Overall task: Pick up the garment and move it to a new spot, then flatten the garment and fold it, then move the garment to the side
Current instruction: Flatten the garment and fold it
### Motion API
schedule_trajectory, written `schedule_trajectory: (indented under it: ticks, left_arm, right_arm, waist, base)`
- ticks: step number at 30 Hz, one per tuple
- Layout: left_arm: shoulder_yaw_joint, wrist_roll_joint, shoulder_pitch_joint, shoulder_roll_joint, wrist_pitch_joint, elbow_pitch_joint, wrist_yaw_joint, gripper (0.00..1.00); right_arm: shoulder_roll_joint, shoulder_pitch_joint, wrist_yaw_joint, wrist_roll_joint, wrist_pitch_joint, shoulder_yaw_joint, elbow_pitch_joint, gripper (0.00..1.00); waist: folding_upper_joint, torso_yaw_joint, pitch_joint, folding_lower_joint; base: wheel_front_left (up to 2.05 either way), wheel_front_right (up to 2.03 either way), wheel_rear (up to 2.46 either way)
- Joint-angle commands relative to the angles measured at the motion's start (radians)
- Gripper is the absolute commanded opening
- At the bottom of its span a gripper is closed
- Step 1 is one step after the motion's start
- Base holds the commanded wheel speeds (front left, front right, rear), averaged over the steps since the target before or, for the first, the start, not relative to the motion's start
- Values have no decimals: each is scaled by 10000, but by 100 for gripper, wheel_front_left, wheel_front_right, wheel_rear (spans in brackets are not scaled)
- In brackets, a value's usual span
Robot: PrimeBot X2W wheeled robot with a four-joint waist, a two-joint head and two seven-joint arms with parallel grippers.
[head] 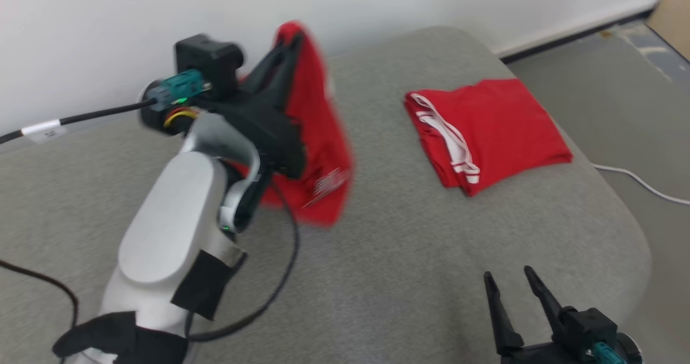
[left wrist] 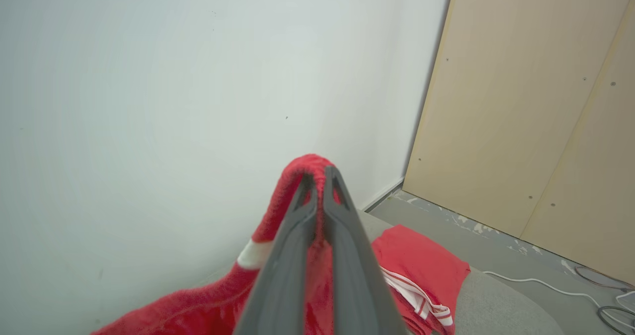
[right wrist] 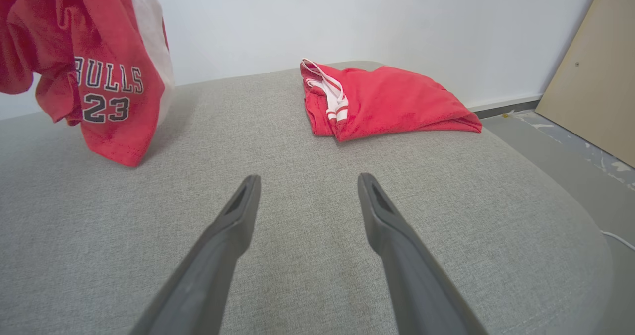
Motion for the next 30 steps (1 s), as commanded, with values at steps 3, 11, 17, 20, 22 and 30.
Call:
schedule_trajectory:
  ticks: [3, 11, 17, 20, 22, 30]
  left_arm:
    - [-560, -528, 36, -74, 34, -992, -48, 0]
    - [-1664, -736, 3430, 892, 1224, -2574, 232, 0]
    - [-2469, -879, 5997, 1413, 1404, -2456, 249, 0]
    - [-2884, -978, 6771, 1480, 1382, -2331, 184, 0]
    - [-3072, -1025, 7064, 1453, 1335, -2293, 139, 0]
    - [-2471, -2402, 7537, 1104, 1557, -2828, 404, 100]
  right_arm:
    - [-52, 227, -26, -151, 72, -205, -123, 100]
    - [36, 439, -26, -159, 26, -155, -122, 100]
    - [88, 389, -26, -261, 145, -157, -186, 100]
    - [90, 326, -26, -352, 223, -189, -213, 100]
    - [105, 363, -26, -377, 220, -258, -234, 100]
    - [-222, 838, -26, 34, 30, -142, -322, 100]
  waist:
    - [-1, 1116, -465, 0]
    - [-1, 2861, -546, 0]
    - [-1, 3568, -561, 0]
    - [-1, 3790, -633, 0]
    - [-1, 3917, -709, 0]
    - [-1, 4016, -941, 0]
  base:
    - [0, 0, 0]
    - [0, 0, 0]
    - [0, 0, 0]
    - [0, 0, 0]
    - [0, 0, 0]
    - [0, 0, 0]
